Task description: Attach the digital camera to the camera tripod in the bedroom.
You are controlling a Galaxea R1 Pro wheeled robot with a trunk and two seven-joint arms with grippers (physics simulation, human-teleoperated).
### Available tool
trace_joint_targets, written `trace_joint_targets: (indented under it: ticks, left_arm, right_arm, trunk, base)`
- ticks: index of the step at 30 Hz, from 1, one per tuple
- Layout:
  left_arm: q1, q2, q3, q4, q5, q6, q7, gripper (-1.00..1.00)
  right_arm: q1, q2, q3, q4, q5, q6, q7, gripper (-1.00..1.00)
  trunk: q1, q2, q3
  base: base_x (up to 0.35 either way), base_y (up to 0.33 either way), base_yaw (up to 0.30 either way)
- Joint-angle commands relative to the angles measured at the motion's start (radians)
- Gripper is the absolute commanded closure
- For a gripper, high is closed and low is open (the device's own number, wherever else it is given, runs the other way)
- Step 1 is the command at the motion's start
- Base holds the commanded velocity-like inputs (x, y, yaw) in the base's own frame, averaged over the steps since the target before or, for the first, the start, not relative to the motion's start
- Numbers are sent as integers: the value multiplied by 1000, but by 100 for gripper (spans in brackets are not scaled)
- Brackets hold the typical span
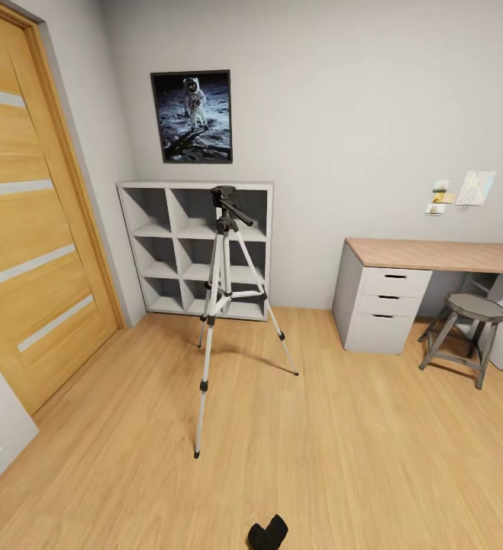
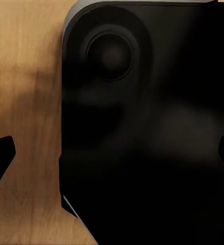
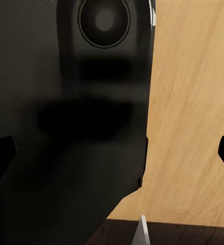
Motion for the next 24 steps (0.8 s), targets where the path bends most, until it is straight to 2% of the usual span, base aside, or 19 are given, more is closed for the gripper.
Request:
trace_joint_targets:
  ticks: [1,9,13,24]
  left_arm:
    - [0,-1,0,0,8,-2,0,-100]
    - [0,-5,7,-1,10,-10,-4,-100]
    - [0,-6,8,0,11,-37,-5,-100]
    - [0,-6,9,2,12,-44,-5,-100]
  right_arm:
    - [0,0,0,0,0,-3,0,-100]
    - [0,-1,0,0,0,-2,0,-100]
    - [0,-1,0,0,-1,-2,0,-100]
    - [0,0,-1,0,-2,-3,0,-100]
  trunk:
    - [0,0,-1]
    - [0,0,-1]
    - [0,0,-1]
    - [0,0,-1]
  base:
    - [0,0,0]
    - [0,61,0]
    - [0,268,0]
    - [0,320,0]
